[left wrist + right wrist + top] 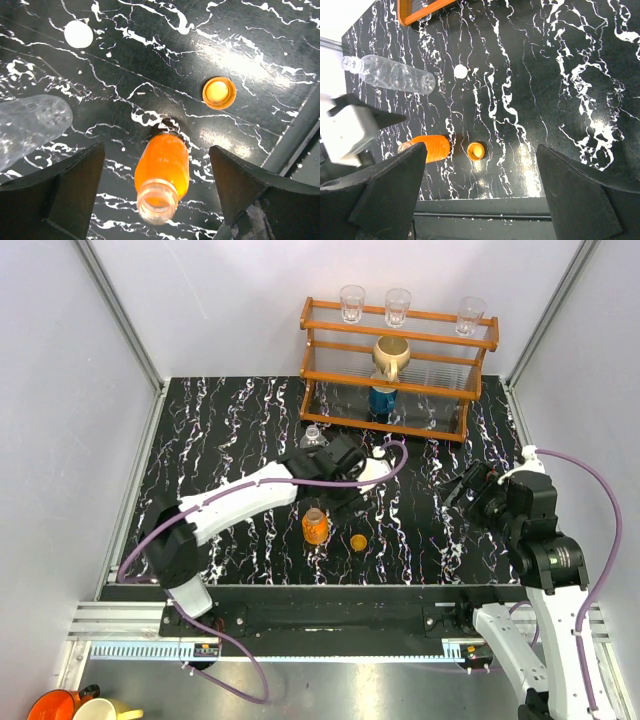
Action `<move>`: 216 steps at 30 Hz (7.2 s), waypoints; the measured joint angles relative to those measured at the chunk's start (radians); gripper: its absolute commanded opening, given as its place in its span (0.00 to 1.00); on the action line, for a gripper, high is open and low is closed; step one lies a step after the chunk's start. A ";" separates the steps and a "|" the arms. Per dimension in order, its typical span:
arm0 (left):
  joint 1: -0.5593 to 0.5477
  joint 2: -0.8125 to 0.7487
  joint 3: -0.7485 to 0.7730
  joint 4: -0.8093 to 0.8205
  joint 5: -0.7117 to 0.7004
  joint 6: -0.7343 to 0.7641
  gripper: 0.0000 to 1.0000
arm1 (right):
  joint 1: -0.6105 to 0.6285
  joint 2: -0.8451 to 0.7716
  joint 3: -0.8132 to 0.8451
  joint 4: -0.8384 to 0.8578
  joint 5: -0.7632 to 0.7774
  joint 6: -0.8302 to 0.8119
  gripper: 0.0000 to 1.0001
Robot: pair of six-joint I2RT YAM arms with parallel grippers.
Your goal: Screw on the bottle caps
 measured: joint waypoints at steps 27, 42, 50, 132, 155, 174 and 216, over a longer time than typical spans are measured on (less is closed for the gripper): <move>-0.074 0.303 0.012 0.121 0.032 -0.047 0.50 | 0.000 -0.197 0.098 -0.058 0.069 0.014 0.87; -0.085 0.334 -0.020 0.138 0.062 -0.056 0.33 | 0.000 -0.196 0.098 -0.034 0.064 0.014 0.86; -0.087 0.360 -0.017 0.153 0.072 -0.061 0.00 | 0.000 -0.196 0.098 -0.034 0.058 0.014 0.86; 0.594 -0.370 -0.366 1.185 1.386 -1.549 0.00 | 1.137 0.418 -0.114 1.336 0.324 -1.250 0.71; 0.594 -0.411 -0.396 1.191 1.379 -1.553 0.11 | 1.152 0.434 -0.114 1.379 0.328 -1.194 0.42; 0.698 -0.391 -0.243 0.462 1.268 -0.826 0.99 | 1.253 0.254 -0.073 1.140 0.413 -1.078 0.34; 0.315 -0.278 -0.574 0.411 0.469 -0.088 0.78 | 1.272 0.119 0.011 0.909 0.558 -0.927 0.32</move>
